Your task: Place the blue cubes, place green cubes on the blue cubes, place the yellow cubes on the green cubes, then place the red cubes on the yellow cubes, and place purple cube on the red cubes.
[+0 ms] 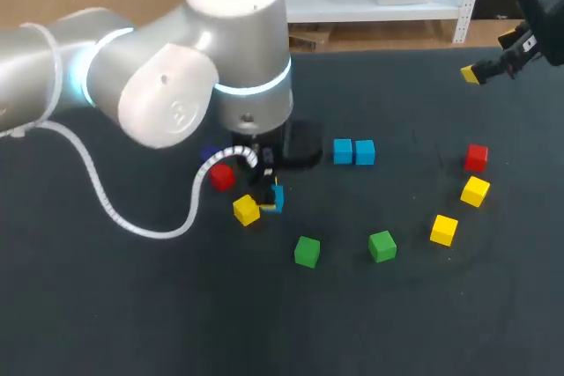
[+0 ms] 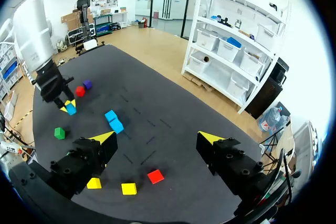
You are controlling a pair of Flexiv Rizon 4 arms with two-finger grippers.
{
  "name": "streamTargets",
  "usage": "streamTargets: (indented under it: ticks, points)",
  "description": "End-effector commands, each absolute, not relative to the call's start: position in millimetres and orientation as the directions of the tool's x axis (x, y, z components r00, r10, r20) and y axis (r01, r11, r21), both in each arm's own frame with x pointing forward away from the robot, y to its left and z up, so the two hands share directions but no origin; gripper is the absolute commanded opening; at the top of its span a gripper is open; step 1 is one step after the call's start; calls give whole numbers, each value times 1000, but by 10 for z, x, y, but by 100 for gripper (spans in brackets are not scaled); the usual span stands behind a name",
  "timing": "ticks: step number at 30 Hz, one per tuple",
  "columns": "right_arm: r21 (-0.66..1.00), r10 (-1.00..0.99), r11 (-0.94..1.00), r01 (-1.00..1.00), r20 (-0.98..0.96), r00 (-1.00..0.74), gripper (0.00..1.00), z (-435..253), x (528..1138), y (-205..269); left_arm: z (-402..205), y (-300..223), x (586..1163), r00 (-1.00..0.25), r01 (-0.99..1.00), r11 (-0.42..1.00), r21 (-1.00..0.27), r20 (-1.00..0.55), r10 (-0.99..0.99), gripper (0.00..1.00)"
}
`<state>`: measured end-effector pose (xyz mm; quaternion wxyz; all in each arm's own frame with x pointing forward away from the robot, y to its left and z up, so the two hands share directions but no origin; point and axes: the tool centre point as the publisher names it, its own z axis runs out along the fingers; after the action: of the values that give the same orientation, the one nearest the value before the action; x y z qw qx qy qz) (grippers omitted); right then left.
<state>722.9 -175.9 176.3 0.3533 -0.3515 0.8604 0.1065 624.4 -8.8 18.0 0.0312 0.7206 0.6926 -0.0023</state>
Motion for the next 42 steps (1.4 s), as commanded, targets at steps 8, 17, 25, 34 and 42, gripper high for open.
streamTargets:
  ticks: [8,17,25,34,42]
  points:
    - [-64,-530,729,-681,-682,-504,100,1766,7232,-1762,217,-323,6551,-4,1000,4,26,17,1000,0]
    - [-64,-530,729,-681,-682,-504,100,1766,7232,-1762,122,-549,6820,11,1000,-11,-4,55,998,0]
    - [-64,-530,729,-681,-682,-504,100,1766,7232,-1762,149,-710,7045,-4,1000,4,2,59,998,0]
    - [-64,-530,729,-681,-682,-504,100,1766,7232,-1762,51,-843,7200,-9,1000,8,20,71,997,0]
    - [-64,-530,729,-681,-682,-504,100,1766,7232,-1762,15,-867,7298,-13,999,11,36,73,997,0]
